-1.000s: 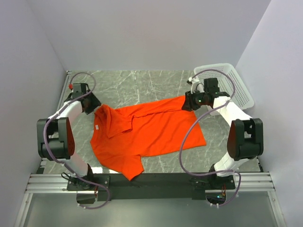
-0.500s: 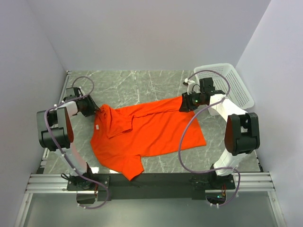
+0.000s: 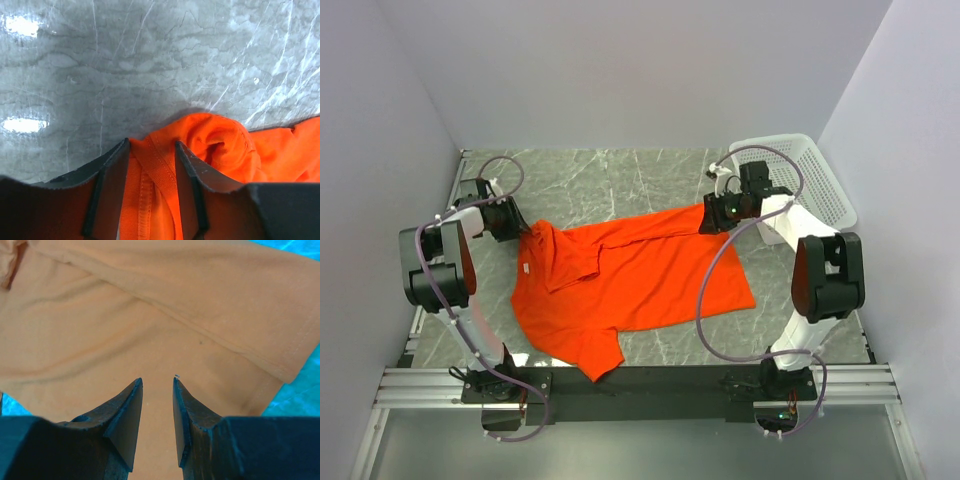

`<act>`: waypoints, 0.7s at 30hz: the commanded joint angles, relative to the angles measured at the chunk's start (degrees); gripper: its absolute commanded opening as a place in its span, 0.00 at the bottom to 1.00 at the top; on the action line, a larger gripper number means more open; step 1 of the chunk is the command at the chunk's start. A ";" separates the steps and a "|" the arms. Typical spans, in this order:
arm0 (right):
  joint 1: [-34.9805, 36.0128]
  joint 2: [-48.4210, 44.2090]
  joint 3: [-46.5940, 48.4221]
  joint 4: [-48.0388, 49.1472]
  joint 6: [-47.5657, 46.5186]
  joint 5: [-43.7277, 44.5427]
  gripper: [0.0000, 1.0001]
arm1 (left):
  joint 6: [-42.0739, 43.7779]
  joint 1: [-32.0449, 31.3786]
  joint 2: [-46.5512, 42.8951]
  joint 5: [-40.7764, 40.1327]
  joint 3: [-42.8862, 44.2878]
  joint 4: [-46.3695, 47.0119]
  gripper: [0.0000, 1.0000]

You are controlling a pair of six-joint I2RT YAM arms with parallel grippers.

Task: Fold and stack the t-shirts
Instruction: Fold the tshirt

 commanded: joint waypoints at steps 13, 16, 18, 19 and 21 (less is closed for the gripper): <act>0.18 12.02 12.86 -0.66 9.24 14.08 0.30 | 2.64 -0.17 0.95 3.21 1.80 0.51 0.10; 0.44 13.95 14.09 -1.36 9.24 17.15 0.26 | 2.02 -0.17 -0.28 2.77 1.10 1.12 0.03; 0.70 15.10 15.49 -2.33 9.16 19.26 0.23 | 1.50 -0.25 -1.42 1.90 0.31 1.65 0.01; 0.70 16.15 16.02 -2.68 9.16 19.97 0.23 | 1.23 -0.17 -1.86 1.46 0.05 1.74 0.01; 0.97 17.21 17.60 -3.56 9.24 22.59 0.18 | 0.71 -0.17 -3.09 1.02 -0.92 2.26 0.01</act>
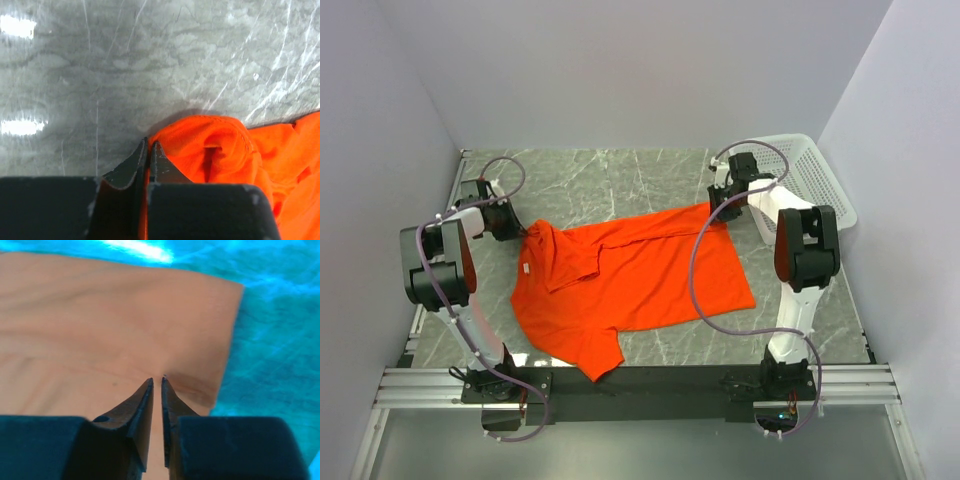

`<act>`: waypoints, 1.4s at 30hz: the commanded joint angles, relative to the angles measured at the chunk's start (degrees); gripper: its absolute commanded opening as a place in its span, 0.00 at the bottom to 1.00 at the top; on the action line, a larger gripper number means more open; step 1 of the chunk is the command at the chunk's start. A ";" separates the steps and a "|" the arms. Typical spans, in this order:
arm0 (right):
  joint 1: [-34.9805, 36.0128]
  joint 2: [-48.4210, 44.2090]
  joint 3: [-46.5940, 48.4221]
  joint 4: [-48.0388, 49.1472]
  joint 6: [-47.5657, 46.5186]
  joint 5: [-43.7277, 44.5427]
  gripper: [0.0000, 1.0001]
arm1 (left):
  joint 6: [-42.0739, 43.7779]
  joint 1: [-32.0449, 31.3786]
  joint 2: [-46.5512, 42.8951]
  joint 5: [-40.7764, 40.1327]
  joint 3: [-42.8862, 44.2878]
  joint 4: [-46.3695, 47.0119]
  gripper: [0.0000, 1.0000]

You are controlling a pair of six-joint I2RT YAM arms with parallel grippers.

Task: Fold and stack the t-shirts
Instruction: Fold the tshirt

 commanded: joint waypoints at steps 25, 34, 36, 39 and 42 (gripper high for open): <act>1.48 4.65 6.02 -4.82 0.13 9.52 0.12 | -10.34 4.05 -16.15 -8.27 -7.29 2.81 0.37; 1.83 4.73 6.02 -4.65 0.04 9.08 0.15 | -13.42 2.66 -19.78 -4.06 -5.02 2.48 0.42; 1.83 4.91 6.10 -4.74 0.13 9.17 0.15 | -14.82 1.42 -18.54 -5.19 -3.70 0.45 0.42; 1.91 4.82 6.10 -4.74 0.13 9.17 0.16 | -16.75 -1.30 -15.47 -7.82 -0.97 -2.63 0.42; 2.00 4.82 6.01 -4.56 0.22 9.08 0.17 | -18.77 -3.76 -13.18 -11.25 1.31 -4.04 0.42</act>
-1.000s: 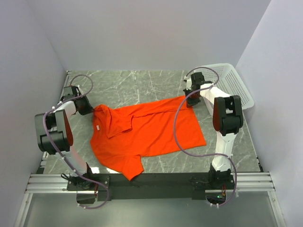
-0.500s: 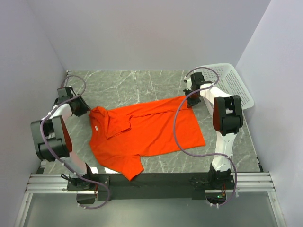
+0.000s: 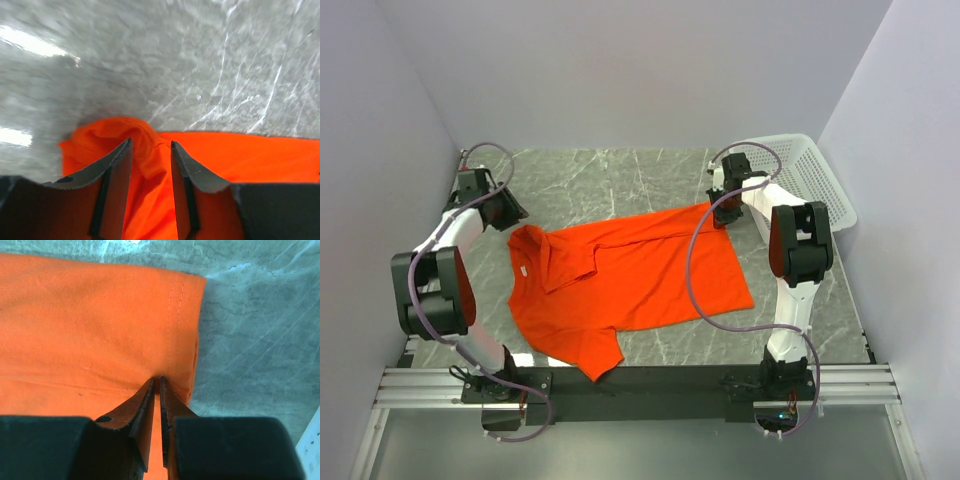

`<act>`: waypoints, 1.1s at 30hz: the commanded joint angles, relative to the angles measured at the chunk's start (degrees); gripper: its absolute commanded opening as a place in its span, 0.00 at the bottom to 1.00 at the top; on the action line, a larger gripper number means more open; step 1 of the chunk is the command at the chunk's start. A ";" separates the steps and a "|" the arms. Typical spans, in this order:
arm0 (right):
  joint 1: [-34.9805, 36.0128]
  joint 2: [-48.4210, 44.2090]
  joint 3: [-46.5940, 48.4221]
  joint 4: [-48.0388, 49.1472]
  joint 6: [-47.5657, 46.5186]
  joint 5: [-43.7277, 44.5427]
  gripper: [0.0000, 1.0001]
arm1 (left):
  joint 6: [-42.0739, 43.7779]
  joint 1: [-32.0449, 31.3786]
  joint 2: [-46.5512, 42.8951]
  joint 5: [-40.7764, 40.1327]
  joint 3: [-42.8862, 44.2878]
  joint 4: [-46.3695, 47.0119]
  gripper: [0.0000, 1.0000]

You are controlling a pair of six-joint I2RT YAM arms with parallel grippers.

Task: Fold and stack the t-shirts
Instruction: Fold the tshirt

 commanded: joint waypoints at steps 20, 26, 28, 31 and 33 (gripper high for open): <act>0.56 0.62 2.04 -0.01 0.02 -0.30 0.18 | -5.13 -7.89 12.48 -12.75 9.81 -9.85 0.34; 0.56 0.62 2.04 -0.10 0.02 -0.21 0.18 | -4.95 -7.98 11.69 -12.84 9.64 -9.23 0.07; 0.56 0.53 1.95 -0.01 0.02 -0.21 0.18 | -4.95 -7.98 10.29 -12.84 9.55 -9.06 0.01; 0.56 0.62 1.86 -0.01 0.02 -0.04 0.18 | -5.04 -7.89 7.47 -12.84 9.37 -8.62 0.01; 0.56 0.53 1.86 0.08 0.02 0.14 0.18 | -5.39 -7.19 5.28 -12.84 9.20 -8.35 0.01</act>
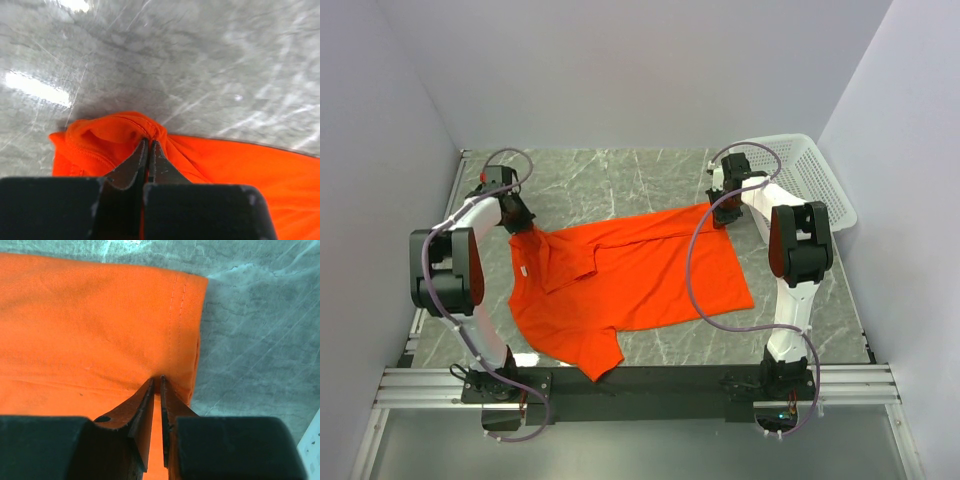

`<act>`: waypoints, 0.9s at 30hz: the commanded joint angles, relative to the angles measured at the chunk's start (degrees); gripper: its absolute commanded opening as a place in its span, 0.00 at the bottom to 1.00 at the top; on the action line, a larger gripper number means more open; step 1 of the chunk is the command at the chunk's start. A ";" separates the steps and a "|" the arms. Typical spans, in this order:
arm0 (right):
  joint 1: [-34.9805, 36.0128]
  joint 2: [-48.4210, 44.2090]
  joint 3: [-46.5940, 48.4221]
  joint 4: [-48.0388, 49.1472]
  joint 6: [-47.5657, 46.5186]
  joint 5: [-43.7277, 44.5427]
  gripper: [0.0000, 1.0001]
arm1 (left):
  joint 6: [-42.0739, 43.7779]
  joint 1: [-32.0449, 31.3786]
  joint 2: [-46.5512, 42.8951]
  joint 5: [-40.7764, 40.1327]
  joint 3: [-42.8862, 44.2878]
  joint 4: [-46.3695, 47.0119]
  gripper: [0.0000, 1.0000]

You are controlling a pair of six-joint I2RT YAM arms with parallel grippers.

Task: Fold and stack the t-shirts
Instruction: Fold the tshirt

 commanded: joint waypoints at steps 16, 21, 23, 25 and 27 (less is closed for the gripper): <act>0.43 0.71 2.04 -0.08 -0.07 0.49 0.18 | -1.22 9.01 -6.04 11.92 -3.80 5.02 0.13; 0.34 0.80 2.12 -0.08 -0.07 0.41 0.18 | -1.75 11.11 -5.41 11.58 -2.48 4.76 0.29; 0.43 0.80 2.21 -0.17 0.02 0.40 0.18 | -2.62 12.69 -6.81 10.26 -3.09 5.46 0.30; 0.43 0.80 2.21 -0.25 0.02 0.32 0.18 | -3.41 13.58 -7.96 10.08 -3.79 6.95 0.30; 0.43 0.71 2.21 -0.17 0.02 0.32 0.18 | -3.60 14.02 -9.37 10.61 -5.02 7.92 0.30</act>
